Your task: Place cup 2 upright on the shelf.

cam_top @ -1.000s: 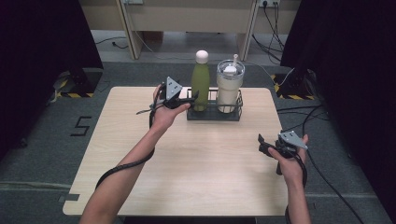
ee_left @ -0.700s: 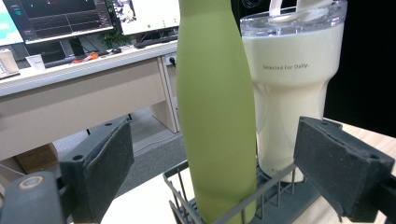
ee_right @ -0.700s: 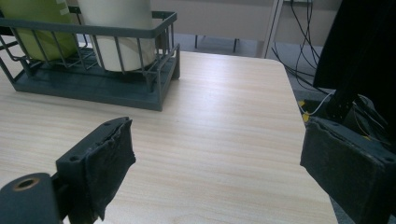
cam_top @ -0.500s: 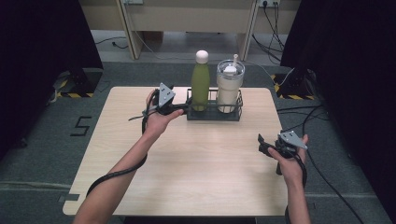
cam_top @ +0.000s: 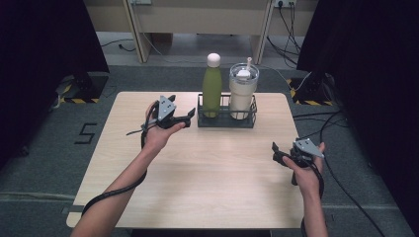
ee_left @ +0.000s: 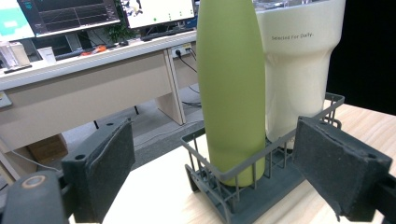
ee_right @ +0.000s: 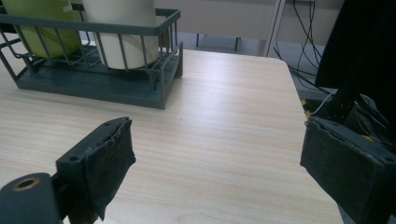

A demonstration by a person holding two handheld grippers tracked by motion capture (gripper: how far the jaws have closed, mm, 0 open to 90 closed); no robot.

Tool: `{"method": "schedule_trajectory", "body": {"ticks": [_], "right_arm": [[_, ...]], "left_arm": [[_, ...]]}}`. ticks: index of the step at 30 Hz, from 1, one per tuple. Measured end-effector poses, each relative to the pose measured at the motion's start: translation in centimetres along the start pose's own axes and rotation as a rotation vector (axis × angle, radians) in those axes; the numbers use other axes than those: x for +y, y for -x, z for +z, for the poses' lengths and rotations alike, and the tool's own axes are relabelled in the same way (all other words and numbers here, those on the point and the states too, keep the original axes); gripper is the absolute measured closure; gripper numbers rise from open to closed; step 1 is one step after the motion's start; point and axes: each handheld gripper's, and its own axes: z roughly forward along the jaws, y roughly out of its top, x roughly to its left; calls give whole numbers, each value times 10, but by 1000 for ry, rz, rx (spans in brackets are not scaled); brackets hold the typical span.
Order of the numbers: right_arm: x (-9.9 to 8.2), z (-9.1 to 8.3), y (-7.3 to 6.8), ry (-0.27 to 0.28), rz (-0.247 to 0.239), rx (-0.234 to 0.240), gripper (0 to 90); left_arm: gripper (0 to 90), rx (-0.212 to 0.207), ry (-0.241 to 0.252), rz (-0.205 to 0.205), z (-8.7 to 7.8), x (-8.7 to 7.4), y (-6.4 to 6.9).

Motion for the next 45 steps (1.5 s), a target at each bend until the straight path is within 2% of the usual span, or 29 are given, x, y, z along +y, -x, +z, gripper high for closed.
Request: {"method": "schedule_trajectory", "body": {"ticks": [27, 37, 45], "right_arm": [[0, 0, -1, -2, -4, 1, 96], [0, 0, -1, -3, -6, 0, 96], [-1, 1, -3, -5, -11, 3, 96]], "left_arm": [[129, 21, -18, 7, -43, -28, -14], [131, 38, -45, 6, -60, -48, -19], [132, 51, -53, -9, -72, -59, -22]]}}
